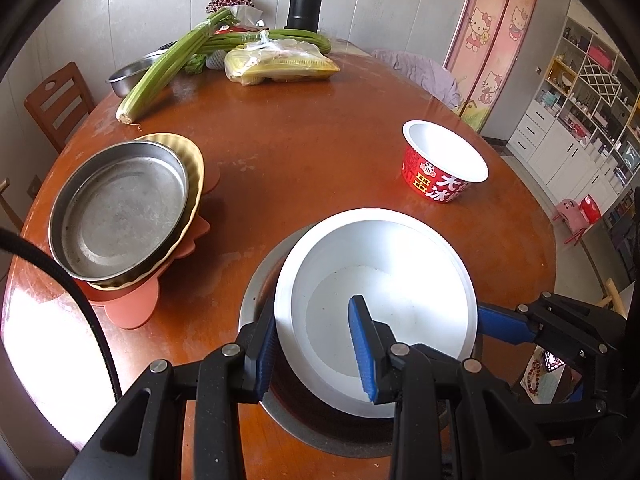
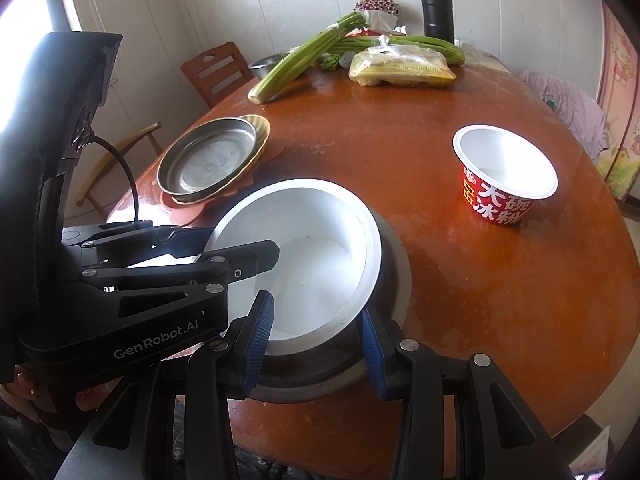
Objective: Organize plates and bowls
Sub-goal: 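Lower the paper bowl into the steel basin and open the left tool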
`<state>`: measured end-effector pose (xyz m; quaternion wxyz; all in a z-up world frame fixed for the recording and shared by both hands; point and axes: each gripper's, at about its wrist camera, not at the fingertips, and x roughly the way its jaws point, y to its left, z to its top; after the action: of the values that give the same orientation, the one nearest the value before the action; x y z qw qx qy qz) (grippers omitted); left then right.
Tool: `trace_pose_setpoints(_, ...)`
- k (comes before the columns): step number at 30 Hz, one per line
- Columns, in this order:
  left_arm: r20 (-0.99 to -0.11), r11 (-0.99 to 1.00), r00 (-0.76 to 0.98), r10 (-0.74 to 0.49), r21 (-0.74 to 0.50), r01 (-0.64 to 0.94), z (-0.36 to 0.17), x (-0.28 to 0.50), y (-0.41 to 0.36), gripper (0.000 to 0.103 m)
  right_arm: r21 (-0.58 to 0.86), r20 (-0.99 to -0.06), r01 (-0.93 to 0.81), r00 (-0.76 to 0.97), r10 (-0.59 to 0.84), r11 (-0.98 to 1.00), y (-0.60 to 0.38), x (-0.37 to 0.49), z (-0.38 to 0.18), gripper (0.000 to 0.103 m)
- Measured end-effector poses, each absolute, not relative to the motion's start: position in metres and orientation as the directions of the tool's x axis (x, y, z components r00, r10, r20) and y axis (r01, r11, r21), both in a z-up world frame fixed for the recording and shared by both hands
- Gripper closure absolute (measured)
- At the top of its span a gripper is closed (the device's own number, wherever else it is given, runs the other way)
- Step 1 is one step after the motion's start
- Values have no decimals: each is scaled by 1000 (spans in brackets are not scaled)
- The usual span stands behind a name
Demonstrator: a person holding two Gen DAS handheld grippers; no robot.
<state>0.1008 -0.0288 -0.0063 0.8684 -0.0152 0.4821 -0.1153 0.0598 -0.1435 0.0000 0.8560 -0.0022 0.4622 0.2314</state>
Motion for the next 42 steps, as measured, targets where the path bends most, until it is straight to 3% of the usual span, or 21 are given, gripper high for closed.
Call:
trace_pose_setpoints(28, -801, 978, 565, -196, -116, 175, 7, 93, -21, 67, 167, -782, -372, 514, 352, 913, -150, 59, 3, 59)
trace_pose_setpoints(42, -784, 981, 594, -180, -101, 164, 17, 90, -20, 59, 161, -751, -377, 553, 361, 912, -155, 54, 14, 58)
